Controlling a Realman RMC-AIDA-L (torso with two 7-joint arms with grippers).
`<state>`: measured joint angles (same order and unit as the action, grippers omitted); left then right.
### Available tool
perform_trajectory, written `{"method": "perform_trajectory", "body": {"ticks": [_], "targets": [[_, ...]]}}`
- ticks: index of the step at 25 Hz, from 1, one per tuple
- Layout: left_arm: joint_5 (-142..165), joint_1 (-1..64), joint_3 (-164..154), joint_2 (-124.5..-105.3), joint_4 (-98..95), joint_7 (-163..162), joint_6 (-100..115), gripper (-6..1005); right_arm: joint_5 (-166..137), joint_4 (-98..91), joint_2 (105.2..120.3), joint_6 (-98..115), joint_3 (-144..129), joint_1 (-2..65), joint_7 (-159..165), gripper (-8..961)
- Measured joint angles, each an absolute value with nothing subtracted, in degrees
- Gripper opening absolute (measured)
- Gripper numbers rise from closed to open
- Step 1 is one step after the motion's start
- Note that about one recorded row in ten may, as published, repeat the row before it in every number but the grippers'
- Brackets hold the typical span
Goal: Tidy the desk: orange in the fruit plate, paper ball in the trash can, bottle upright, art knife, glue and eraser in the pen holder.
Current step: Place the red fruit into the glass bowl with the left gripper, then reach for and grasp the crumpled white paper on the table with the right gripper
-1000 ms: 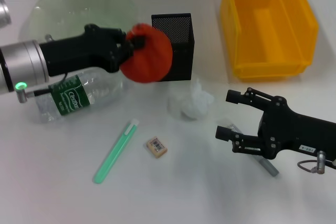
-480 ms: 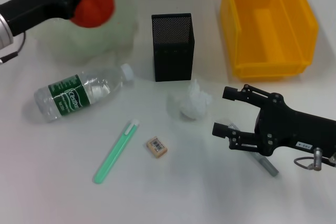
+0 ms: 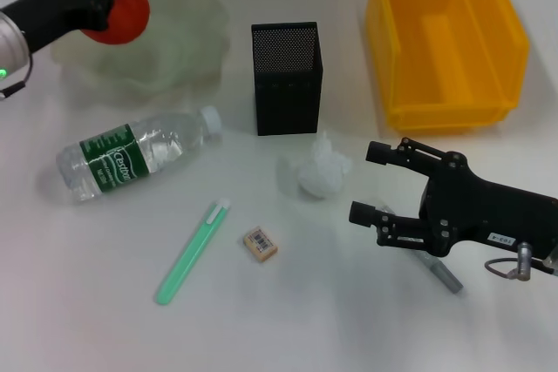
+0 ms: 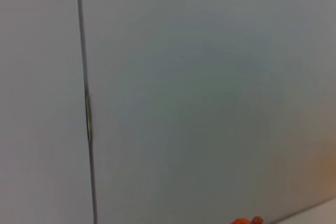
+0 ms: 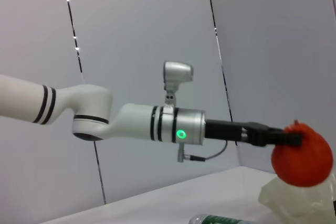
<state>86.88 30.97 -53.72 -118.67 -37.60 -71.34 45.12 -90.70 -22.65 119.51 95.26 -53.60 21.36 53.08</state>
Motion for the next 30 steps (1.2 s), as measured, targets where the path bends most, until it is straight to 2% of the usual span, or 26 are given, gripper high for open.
{"method": "perform_trajectory", "body": {"ticks": [4, 18, 20, 25, 30], "targets": [[86.8, 33.0, -54.7, -119.07, -34.4, -66.7, 41.4, 165, -90.7, -22.5, 119.53, 95.3, -53.6, 21.4, 53.1, 846], [85.8, 32.6, -56.5, -118.99, -34.3, -66.9, 42.8, 475, -90.6, -21.7, 119.44, 95.3, -53.7, 20.9, 53.1, 846], [84.6, 31.9, -56.5, -118.79, -34.6, -67.0, 46.3, 516, -90.6, -21.5, 119.44, 95.3, -53.7, 20.9, 53.1, 846], [83.8, 28.7, -57.0, -118.55, -40.0, -74.4, 59.8, 509, -90.4, -21.5, 119.38, 95.8, -52.3, 19.9, 53.1, 845], [83.4, 25.5, -57.2, -118.44, -43.7, -76.1, 75.9, 620, -90.4, -21.6, 119.19, 96.6, -52.2, 19.3, 53.1, 845]]}}
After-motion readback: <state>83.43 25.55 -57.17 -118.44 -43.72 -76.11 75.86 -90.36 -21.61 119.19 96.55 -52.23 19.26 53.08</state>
